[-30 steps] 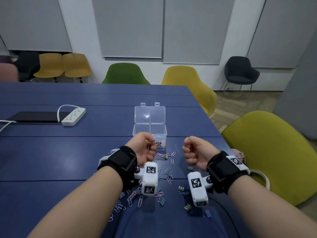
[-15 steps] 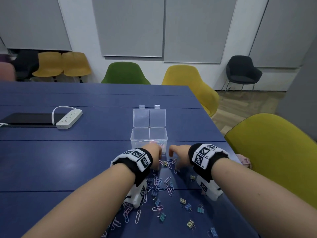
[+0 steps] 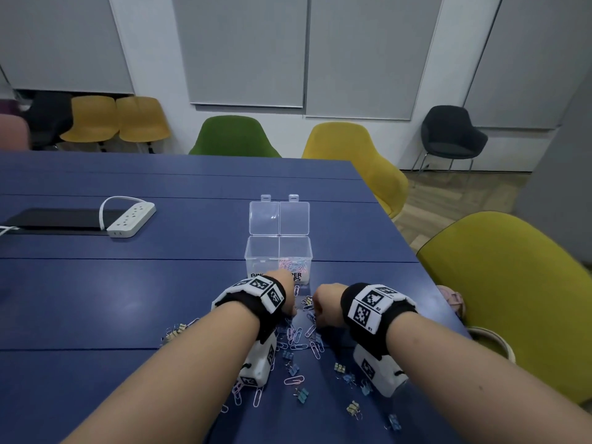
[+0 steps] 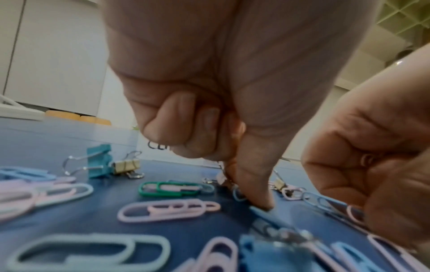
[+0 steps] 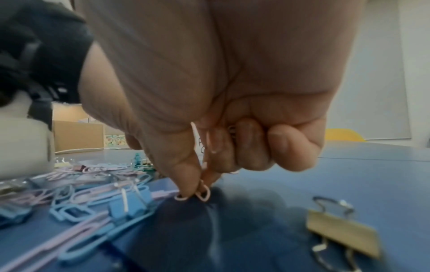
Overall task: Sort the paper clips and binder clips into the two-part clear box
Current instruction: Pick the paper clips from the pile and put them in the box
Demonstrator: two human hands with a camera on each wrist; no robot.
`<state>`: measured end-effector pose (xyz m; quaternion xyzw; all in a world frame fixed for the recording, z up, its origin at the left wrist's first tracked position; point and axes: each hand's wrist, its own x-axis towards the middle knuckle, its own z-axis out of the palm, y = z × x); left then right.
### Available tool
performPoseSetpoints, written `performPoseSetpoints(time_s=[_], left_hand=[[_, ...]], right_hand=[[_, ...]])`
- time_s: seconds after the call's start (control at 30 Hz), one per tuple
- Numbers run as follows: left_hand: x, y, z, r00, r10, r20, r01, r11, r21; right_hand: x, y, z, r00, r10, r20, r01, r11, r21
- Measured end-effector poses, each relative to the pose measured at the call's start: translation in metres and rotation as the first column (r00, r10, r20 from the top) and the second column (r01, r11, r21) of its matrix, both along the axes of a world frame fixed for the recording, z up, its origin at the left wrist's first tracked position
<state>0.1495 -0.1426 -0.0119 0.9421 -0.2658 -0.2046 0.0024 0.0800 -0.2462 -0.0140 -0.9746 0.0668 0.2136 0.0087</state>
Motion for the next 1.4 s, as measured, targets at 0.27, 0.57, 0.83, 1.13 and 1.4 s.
performPoseSetpoints(time_s=[0.27,0.57,0.83,1.13,1.4], left_hand=[[-0.018,0.026,0.019,0.833,0.186,-0.521,-0.446,0.784,-0.432],[-0.013,0.05,0.022,0.3,-0.192,-0.934,-0.925,0.18,-0.334],[-0.007,0.039,0.019,0.426,-0.06,-0.903,-0.868,0.255,-0.427],[-0.007,0.016,0.023,0.656,0.181,-0.733,-0.675,0.575,-0.463],[-0.017,0.01,0.022,0.995,-0.004,-0.102,-0.008,0.993,-0.115]], right_hand=[[-0.025,-0.006,0.032,0.951,-0.308,0.026,0.244,0.802,0.545],[-0.057,-0.027,0.026,0.621,-0.648,-0.441,-0.01,-0.569,0.822],[-0.04,-0.024,0.028,0.667,-0.733,-0.136,0.241,0.04,0.97],[-0.023,0.007,0.033,0.997,-0.026,-0.067,0.03,0.998,0.051],[-0.04,0.016,0.05,0.975,0.031,-0.218,-0.063,0.988,-0.138]])
